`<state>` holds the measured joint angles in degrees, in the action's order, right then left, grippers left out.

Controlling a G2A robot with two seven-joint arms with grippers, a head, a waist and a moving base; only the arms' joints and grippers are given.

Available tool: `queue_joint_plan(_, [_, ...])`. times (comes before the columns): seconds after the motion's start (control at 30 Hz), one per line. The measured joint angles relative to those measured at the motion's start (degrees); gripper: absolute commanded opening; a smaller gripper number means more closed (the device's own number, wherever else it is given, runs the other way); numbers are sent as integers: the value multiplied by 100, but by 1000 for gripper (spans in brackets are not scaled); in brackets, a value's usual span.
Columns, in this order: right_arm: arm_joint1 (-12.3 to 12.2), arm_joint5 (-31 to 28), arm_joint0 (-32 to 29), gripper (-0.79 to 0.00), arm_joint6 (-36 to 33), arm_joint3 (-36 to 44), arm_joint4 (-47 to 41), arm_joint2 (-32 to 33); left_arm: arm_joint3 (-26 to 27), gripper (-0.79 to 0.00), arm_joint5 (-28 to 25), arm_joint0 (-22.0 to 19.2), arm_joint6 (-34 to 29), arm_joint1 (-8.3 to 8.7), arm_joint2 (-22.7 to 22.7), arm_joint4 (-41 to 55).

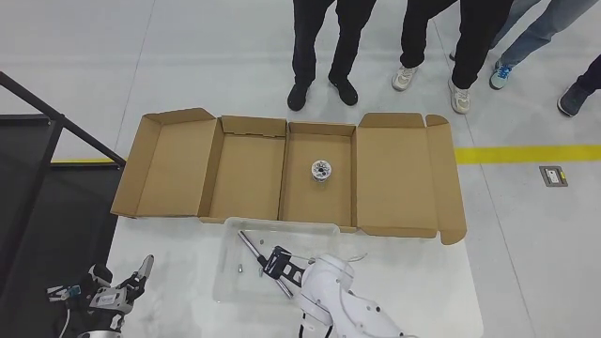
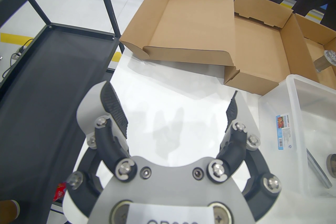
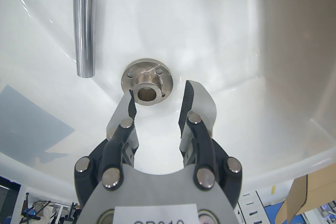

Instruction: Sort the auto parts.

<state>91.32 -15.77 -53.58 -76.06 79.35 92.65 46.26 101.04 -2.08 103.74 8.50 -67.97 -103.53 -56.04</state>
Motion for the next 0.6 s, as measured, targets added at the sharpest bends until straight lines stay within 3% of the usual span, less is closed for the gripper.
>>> queue_joint_plan(0.6, [75, 2, 128, -462, 20, -268, -91, 22, 0, 0, 0, 0, 0, 0, 0, 0])
